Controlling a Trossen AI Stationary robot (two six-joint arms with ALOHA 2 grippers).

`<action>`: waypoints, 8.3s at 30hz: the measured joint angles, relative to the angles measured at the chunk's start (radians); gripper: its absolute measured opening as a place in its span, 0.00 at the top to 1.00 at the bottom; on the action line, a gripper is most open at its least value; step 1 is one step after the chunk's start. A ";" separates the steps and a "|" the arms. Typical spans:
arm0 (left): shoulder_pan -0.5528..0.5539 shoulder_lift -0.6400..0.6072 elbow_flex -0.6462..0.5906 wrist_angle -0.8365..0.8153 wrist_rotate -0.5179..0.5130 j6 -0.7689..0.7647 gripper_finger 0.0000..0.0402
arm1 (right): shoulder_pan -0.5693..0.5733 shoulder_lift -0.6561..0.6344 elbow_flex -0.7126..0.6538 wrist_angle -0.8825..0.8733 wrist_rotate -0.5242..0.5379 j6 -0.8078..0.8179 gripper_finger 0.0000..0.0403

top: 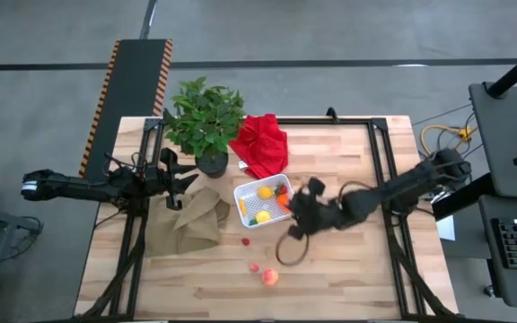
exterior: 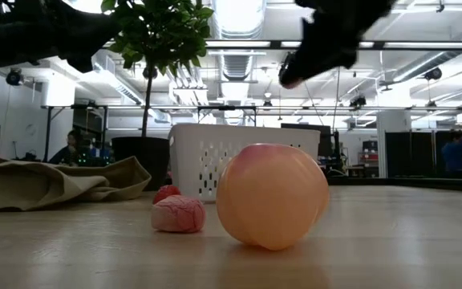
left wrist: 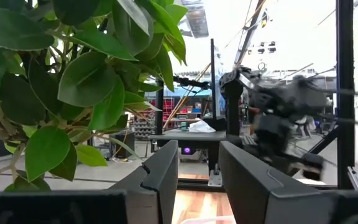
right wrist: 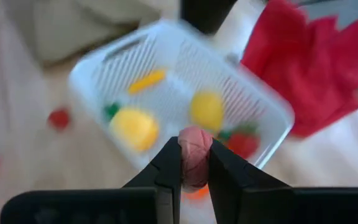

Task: Pick and placing Produce into tupperware
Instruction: Put the right orange apricot into the bin, then put the orange peach into the bin

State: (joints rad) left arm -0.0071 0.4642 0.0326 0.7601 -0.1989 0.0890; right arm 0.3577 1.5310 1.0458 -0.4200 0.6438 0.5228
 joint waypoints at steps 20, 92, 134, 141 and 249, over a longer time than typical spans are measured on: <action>0.000 0.011 0.000 0.003 0.000 0.004 0.74 | -0.358 0.138 0.129 0.074 -0.461 -0.278 0.83; 0.001 0.043 0.021 -0.003 -0.001 0.127 0.74 | 0.185 0.349 0.465 -0.239 -0.445 -0.247 0.10; -0.001 0.146 0.008 -0.008 0.004 -0.032 0.74 | 0.185 0.658 0.555 -0.115 -0.465 -0.160 0.10; 0.000 0.144 0.008 -0.008 0.004 -0.031 0.74 | 0.185 0.658 0.556 -0.112 -0.449 -0.161 0.21; 0.000 0.148 0.006 -0.008 0.004 -0.021 0.74 | -0.311 0.330 0.474 -0.455 -0.526 -0.473 0.46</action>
State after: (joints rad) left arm -0.0070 0.6121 0.0391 0.7517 -0.1951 0.0681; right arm 0.0471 1.8614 1.5198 -0.8752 0.1174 0.0502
